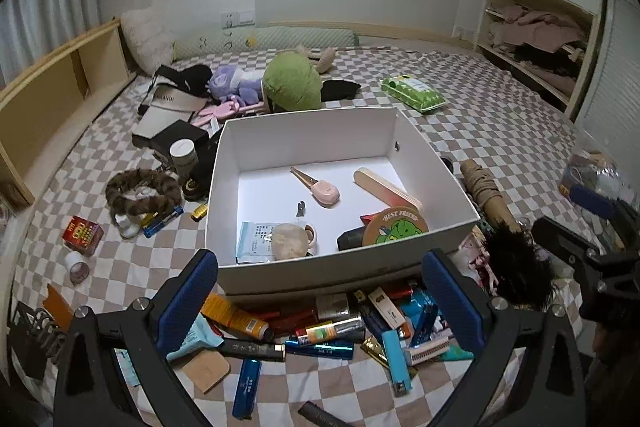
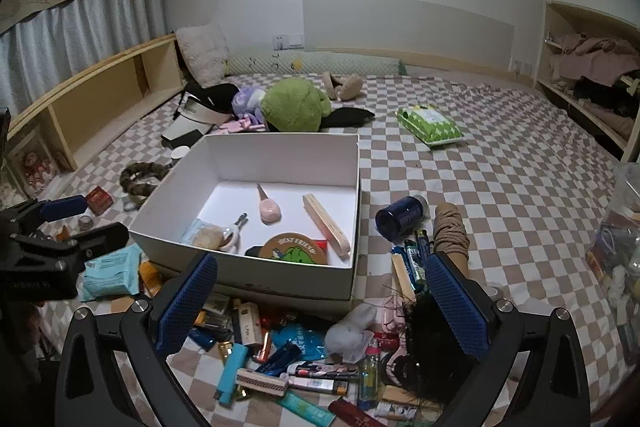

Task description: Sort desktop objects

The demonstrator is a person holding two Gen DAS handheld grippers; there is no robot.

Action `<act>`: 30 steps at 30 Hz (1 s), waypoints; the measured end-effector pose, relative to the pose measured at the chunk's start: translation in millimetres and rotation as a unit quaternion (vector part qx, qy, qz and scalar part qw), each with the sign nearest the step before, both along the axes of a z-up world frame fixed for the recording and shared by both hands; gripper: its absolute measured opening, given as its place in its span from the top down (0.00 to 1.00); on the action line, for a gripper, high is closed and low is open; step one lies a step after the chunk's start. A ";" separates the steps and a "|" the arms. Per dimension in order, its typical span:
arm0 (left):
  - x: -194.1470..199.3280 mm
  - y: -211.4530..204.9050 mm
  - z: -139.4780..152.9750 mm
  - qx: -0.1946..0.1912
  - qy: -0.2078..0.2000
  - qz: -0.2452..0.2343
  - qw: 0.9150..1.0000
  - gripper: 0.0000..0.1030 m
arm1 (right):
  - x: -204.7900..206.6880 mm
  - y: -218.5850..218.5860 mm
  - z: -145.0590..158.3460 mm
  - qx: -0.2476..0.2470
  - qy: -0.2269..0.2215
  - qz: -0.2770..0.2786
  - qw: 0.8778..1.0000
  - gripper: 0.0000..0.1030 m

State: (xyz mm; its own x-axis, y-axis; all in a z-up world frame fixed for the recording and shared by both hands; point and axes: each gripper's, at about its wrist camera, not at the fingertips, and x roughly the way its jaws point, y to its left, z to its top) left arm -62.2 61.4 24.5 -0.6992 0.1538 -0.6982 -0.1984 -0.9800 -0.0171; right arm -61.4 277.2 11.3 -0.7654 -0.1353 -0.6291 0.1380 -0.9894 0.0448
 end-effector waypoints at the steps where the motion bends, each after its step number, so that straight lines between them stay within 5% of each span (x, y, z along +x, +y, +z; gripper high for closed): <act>1: 4.8 1.3 1.4 -0.004 0.005 -0.002 1.000 0.00 | 3.1 -0.7 1.2 -0.001 0.003 0.001 1.000 0.00; 30: 67.8 -18.6 -0.2 -0.012 0.032 0.010 0.999 0.00 | 55.1 -16.2 -3.5 -0.006 0.015 0.010 1.000 0.00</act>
State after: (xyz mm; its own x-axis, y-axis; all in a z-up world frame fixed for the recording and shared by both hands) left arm 5.6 42.8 24.3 -0.7458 0.1224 -0.6549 -0.1786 -0.9837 0.0195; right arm -6.3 261.0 7.8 -0.7809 -0.1576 -0.6044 0.1593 -0.9859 0.0513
